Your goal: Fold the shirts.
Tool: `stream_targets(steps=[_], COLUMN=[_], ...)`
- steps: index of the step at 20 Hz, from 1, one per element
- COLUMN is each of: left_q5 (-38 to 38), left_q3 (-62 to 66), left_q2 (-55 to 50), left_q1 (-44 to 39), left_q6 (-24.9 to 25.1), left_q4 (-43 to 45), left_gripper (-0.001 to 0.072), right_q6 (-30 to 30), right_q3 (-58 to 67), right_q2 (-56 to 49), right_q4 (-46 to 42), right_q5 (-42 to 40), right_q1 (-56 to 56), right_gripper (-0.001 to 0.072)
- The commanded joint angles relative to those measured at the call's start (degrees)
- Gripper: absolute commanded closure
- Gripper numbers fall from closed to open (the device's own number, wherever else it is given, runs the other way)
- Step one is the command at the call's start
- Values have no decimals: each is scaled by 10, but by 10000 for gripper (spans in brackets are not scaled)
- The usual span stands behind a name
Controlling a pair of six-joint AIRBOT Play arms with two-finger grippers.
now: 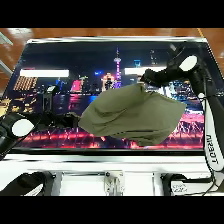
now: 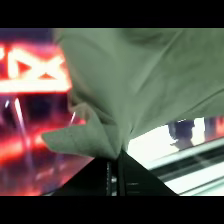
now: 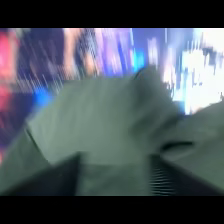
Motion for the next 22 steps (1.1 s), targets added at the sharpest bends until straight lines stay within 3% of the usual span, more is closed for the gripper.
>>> stream_targets(steps=[1, 3, 6, 8, 9, 10, 14, 17, 22], left_q5=[59, 57, 57, 57, 57, 57, 56, 55, 56], left_q3=[-8, 9, 39, 54, 58, 58, 58, 58, 58], left_q2=[1, 2, 2, 2, 2, 2, 2, 2, 2], left_q1=[9, 31, 59, 65, 66, 66, 65, 65, 66], left_q6=[-11, 7, 26, 37, 43, 45, 45, 45, 45], left_q4=[-6, -6, -6, -6, -6, -6, -6, -6, -6], left_gripper=[668, 667, 668, 668, 668, 667, 668, 668, 667], right_q6=[-28, -35, -31, -31, -26, -19, -6, 43, 129], right_q3=[1, 1, -20, -134, -224, -312, -600, -673, -675], right_q2=[-20, 26, 89, 156, 202, 245, 359, 366, 366], right_q4=[8, -10, -131, -141, -131, -109, 53, 58, 56], right_q5=[94, 138, 248, 268, 248, 224, 109, 29, -117], right_q1=[-19, -60, -124, -159, -169, -173, -148, -107, -42], right_gripper=[113, 113, 113, 113, 112, 41, 33, 33, 33])
